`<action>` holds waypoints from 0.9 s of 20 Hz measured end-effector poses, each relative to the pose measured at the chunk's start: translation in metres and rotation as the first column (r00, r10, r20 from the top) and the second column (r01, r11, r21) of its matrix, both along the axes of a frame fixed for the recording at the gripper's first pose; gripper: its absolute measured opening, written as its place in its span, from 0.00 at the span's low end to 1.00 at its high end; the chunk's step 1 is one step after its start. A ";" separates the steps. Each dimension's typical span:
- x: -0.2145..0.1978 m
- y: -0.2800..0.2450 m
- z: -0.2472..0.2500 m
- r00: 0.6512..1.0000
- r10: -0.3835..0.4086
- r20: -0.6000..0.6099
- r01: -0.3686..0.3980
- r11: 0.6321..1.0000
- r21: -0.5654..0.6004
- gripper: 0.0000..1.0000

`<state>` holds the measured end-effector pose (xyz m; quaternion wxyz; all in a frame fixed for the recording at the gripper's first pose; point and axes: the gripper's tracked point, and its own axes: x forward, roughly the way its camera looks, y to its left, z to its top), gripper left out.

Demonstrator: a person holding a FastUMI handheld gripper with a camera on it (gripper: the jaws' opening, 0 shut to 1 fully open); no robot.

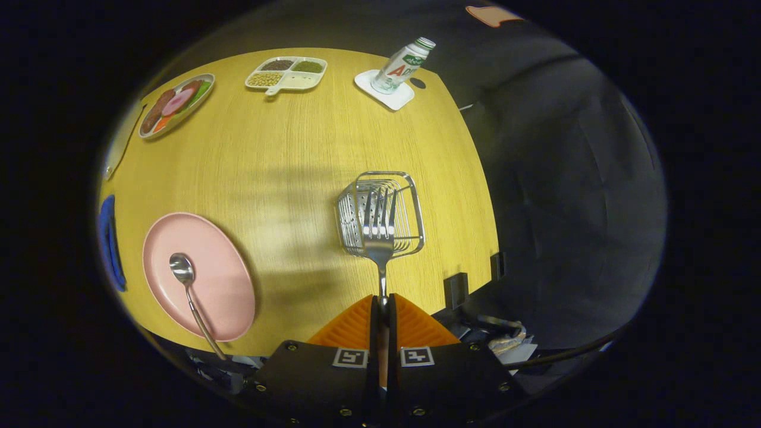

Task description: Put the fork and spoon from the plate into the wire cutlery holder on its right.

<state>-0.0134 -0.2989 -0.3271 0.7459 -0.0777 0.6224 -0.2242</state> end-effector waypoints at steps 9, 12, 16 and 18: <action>-0.003 -0.029 -0.012 0.988 -0.043 -0.150 0.048 0.998 0.036 0.06; -0.001 -0.030 -0.015 0.982 -0.027 -0.186 0.038 0.998 0.058 0.06; -0.003 -0.029 -0.016 0.964 0.003 -0.265 0.019 0.997 0.080 0.06; -0.002 -0.030 -0.017 0.961 0.011 -0.277 0.016 0.995 0.094 0.07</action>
